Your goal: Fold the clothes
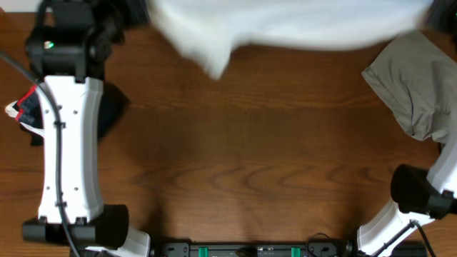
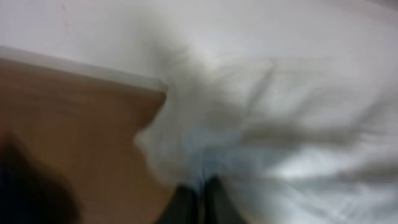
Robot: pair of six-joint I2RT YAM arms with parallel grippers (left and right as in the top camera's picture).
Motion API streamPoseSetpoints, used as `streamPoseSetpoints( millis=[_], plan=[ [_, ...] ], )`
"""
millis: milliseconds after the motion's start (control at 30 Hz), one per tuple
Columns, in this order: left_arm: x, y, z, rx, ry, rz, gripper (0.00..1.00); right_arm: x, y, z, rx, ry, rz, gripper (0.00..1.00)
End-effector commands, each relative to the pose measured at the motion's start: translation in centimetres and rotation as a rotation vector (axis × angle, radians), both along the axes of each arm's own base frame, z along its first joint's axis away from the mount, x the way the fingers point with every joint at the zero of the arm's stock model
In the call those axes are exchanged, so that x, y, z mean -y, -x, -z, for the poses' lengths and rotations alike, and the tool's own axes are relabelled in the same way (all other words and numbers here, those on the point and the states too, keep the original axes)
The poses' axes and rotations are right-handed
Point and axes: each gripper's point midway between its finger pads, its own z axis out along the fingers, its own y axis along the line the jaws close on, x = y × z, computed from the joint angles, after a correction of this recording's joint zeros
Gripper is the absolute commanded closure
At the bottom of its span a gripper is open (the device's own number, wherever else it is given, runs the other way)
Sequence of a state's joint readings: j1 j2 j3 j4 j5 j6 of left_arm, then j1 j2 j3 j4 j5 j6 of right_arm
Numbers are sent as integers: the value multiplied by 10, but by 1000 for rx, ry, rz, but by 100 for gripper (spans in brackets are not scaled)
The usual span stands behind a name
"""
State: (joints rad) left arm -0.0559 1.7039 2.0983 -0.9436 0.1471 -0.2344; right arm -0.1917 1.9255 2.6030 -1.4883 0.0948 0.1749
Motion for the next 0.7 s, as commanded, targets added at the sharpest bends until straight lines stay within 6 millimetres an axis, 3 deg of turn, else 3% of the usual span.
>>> streamPoseSetpoints(
  millis=[0, 167, 300, 500, 667],
  plan=[
    [12, 25, 71, -281, -19, 40, 94, -12, 9, 77, -293, -55, -30, 99],
    [9, 80, 135, -603, -50, 56, 94, -24, 46, 154, -634, -88, -100, 99],
    [6, 114, 173, -785, -79, 88, 94, -24, 75, 205, -835, -106, -103, 99],
    [3, 147, 209, -953, -91, 99, 94, -28, 115, 253, -1038, -137, -103, 99],
    [-1, 170, 235, -1059, -111, 94, 94, -31, 141, 278, -1148, -150, -104, 99]
  ],
)
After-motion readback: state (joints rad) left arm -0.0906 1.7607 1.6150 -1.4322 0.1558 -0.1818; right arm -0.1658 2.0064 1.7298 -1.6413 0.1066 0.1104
